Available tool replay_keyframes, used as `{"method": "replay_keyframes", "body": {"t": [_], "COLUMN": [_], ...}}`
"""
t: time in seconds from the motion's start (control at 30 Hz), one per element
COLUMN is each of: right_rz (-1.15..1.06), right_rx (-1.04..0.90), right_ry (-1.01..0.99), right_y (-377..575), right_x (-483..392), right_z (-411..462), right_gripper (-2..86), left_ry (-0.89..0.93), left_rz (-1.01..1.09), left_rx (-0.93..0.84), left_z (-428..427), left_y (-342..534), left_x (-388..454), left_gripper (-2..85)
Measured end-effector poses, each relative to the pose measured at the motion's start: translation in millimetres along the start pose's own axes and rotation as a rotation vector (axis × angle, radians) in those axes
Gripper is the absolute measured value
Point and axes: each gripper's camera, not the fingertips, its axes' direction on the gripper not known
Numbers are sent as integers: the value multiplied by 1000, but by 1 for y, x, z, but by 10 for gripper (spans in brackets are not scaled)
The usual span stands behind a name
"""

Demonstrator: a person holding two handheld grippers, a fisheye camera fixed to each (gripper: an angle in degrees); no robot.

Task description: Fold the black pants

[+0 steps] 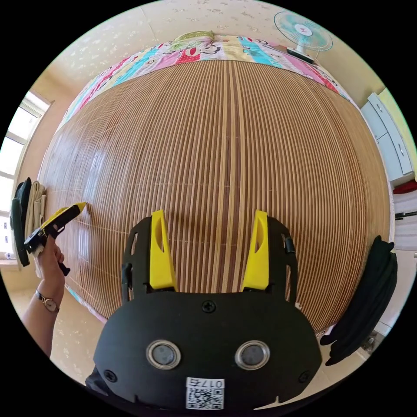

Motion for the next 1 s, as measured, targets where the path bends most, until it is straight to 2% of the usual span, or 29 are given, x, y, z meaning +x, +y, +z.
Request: {"method": "replay_keyframes", "body": {"t": [0.2, 1.0], "right_rz": [24, 23], "right_rx": [228, 231], "right_ry": [3, -8], "right_y": [37, 39], "right_x": [-5, -9], "right_z": [13, 58], "right_gripper": [259, 258], "left_ry": [19, 10], "left_rz": [12, 13], "left_rx": [173, 173], "left_z": [7, 10], "left_y": [10, -54], "left_x": [-20, -90], "left_gripper": [229, 228]}}
